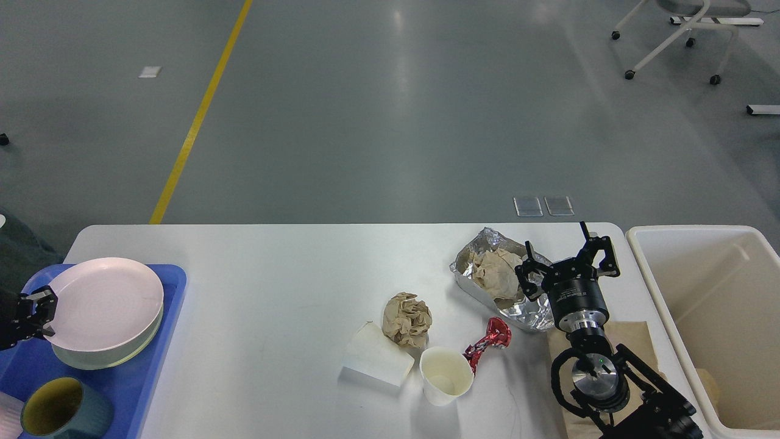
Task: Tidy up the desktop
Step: 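Lift the pink plate and stack it on the green plate, then open the left gripper and raise it above the tray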
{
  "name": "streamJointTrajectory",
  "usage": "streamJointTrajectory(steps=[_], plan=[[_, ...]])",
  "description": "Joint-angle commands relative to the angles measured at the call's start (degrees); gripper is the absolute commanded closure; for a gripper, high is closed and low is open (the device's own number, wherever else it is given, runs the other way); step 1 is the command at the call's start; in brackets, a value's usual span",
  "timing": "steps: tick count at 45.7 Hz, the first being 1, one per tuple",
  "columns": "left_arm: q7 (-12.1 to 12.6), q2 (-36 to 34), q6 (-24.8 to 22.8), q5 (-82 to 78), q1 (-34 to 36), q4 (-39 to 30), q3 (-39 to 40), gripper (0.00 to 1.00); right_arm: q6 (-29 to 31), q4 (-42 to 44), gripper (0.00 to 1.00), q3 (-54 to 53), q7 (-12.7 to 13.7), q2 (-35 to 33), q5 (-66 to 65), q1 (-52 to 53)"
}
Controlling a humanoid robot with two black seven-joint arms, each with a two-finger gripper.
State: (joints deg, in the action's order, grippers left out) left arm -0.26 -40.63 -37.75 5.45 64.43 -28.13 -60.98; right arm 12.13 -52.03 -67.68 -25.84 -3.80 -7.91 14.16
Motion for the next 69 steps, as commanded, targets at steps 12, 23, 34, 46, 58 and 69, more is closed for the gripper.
streamJointTrajectory(steps=[12,23,34,46,58,69], plan=[[0.0,0.47,2.33,0.0,-2.55,1.58,0.16,1.0,0.0,0.0,0.0,0.0,0.0,0.02,0.0,-0.01],[0.26,1.08,2.68,-0.09,-2.55,1.49,0.16,0.79,0.0,0.0,0.0,0.0,0.0,0.02,0.0,-0.01],[0.26,1.61,12.79,-0.62,-2.55,1.32,0.25,0.21,0.0,0.0,0.0,0.0,0.0,0.02,0.0,-0.01],[0.26,1.35,12.62,-0.53,-1.67,0.88,0.25,0.12,0.0,0.0,0.0,0.0,0.0,0.02,0.0,-0.01],[0.0,0.29,8.75,-0.53,7.02,0.7,0.33,0.04,0.0,0.0,0.0,0.0,0.0,0.02,0.0,-0.01],[0.17,-0.32,7.52,-0.62,14.14,-0.26,4.81,0.04,0.0,0.0,0.0,0.0,0.0,0.02,0.0,-0.01]])
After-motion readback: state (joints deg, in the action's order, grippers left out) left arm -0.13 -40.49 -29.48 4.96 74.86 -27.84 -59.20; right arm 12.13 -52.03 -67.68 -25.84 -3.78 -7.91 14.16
